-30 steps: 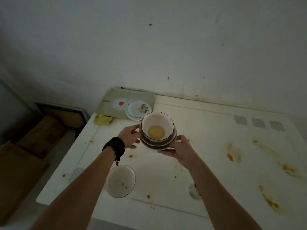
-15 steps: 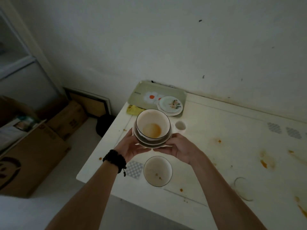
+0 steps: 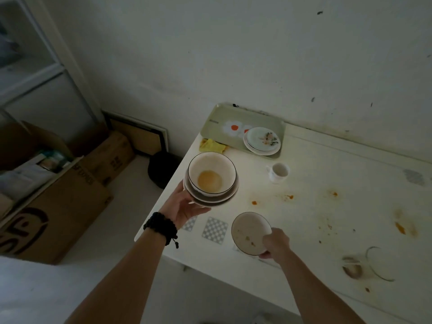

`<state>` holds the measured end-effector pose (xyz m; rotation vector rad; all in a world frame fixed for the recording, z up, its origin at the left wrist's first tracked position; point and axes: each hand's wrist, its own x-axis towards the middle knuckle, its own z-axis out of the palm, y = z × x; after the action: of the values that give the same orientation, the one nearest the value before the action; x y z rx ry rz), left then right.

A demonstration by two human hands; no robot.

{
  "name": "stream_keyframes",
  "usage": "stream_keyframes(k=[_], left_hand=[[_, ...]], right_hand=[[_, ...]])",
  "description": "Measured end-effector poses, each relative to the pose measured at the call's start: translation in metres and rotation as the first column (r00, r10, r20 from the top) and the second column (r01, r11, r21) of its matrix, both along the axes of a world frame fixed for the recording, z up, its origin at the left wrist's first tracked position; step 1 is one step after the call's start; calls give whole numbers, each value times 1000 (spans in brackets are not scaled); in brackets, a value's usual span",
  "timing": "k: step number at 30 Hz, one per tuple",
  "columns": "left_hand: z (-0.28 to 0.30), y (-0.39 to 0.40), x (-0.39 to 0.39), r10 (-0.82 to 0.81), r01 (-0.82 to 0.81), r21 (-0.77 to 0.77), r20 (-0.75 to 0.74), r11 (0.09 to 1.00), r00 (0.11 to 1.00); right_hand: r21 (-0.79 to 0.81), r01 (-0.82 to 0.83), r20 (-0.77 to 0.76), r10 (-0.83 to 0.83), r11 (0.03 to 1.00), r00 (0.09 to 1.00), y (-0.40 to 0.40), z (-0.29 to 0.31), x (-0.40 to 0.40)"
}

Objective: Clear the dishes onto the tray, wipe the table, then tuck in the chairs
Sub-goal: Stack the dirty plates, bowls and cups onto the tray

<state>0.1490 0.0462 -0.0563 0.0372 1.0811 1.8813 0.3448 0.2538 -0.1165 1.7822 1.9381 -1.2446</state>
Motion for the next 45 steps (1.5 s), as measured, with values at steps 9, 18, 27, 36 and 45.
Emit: stream_keyframes(k=[9, 18, 27, 36, 45], left_hand=[[-20, -1, 0, 21, -18, -34, 81, 999, 997], [3, 27, 6, 14, -13, -13, 74, 1000, 997], [21, 37, -3, -1, 2, -22, 31, 1000, 1000], [17, 37, -9, -3, 3, -12, 38, 1000, 999], [13, 50, -23, -16, 19, -31, 80, 999, 997]], right_hand=[[-105, 216, -490, -239, 971, 838, 81, 129, -51], [-89, -72, -595, 5, 993, 804, 29, 213, -110], [131, -126, -525, 177, 983, 833, -3, 193, -121], [249, -135, -477, 243, 959, 845, -3, 179, -124], [389, -121, -373, 276, 913, 886, 9, 161, -128]])
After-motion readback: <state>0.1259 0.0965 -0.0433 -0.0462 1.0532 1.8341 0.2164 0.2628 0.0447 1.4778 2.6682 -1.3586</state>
